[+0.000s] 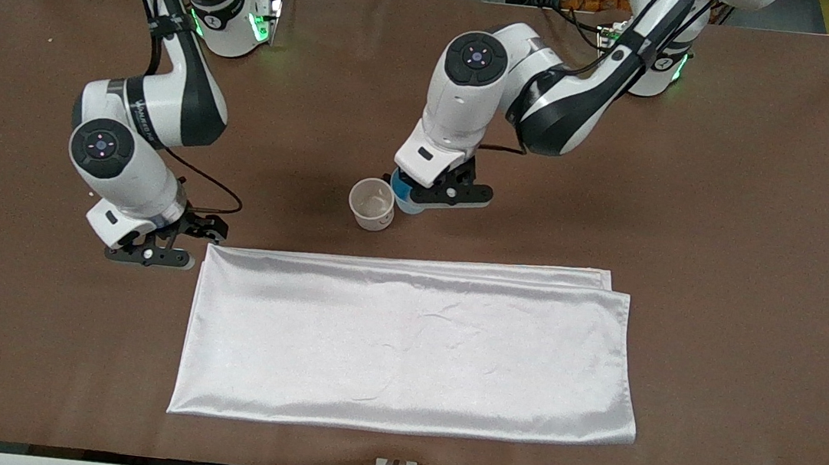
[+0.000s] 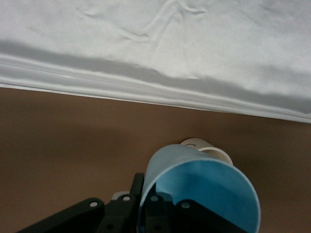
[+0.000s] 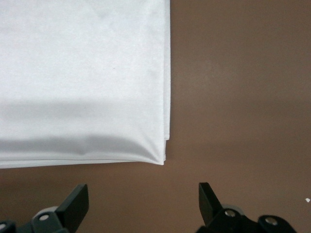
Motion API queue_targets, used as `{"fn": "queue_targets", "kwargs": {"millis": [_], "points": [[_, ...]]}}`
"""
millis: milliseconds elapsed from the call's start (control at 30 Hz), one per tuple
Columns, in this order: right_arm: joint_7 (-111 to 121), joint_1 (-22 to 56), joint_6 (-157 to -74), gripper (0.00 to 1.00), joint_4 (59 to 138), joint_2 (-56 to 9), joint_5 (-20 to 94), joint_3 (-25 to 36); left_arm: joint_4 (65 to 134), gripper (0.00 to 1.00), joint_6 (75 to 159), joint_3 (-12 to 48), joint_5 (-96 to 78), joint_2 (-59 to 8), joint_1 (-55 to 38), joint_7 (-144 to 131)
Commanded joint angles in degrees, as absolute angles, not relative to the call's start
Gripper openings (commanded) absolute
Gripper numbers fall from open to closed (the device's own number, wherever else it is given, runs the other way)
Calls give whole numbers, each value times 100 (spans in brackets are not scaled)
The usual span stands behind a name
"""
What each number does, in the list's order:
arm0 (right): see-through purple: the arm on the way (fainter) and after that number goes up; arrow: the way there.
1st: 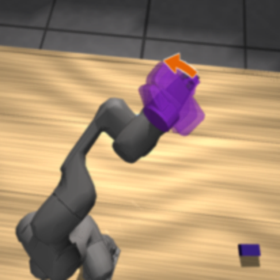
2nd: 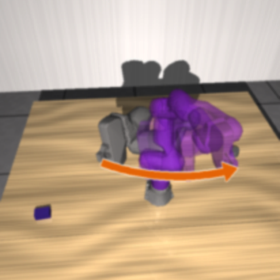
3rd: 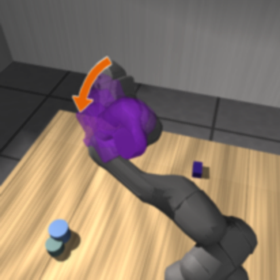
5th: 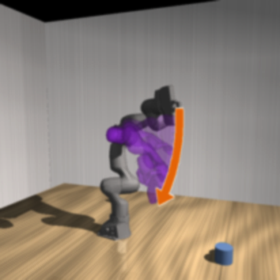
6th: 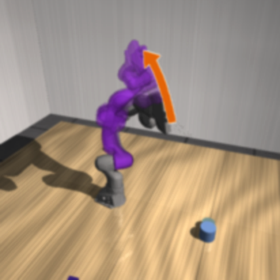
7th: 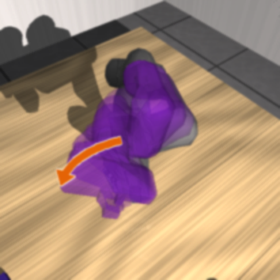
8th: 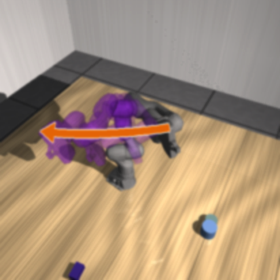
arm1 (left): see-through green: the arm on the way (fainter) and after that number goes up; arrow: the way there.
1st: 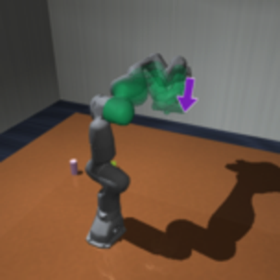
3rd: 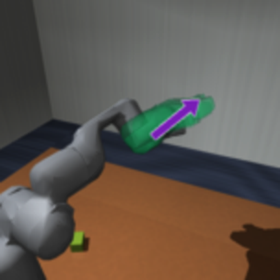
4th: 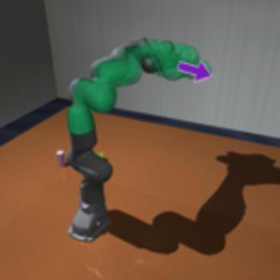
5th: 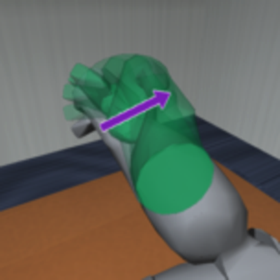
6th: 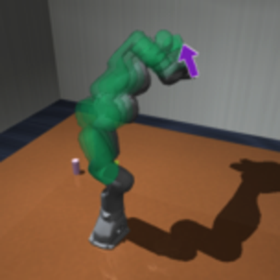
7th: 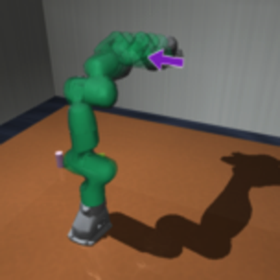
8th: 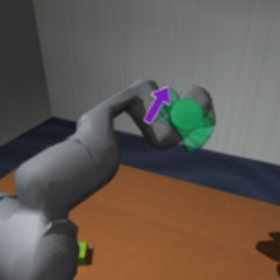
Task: Place blue cup into white mug on table
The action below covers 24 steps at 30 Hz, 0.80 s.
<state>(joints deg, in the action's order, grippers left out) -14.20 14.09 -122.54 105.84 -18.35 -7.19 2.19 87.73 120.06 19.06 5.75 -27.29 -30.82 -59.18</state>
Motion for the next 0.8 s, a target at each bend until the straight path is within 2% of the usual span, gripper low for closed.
{"fn": "queue_targets", "kwargs": {"millis": [0,200,333,533,767], "points": [[-985,1125,-12015,100,10319,-1978,-598,105,8394,0,12216,1784,992,-3163,-3427,-6345],[-923,1107,-11830,100,10327,-1916,-580,105,8376,0,12647,1775,1213,-3506,-3647,-6802],[-634,1020,-11821,100,10415,-1828,-46,123,8367,0,12744,1740,1301,-3647,-3805,-6873],[675,545,-11900,100,10941,-1433,843,123,8315,0,12806,1556,1336,-3788,-4104,-7005],[940,492,-12005,100,11767,-783,932,132,8279,0,12806,1274,1345,-3920,-4482,-7119]]}}
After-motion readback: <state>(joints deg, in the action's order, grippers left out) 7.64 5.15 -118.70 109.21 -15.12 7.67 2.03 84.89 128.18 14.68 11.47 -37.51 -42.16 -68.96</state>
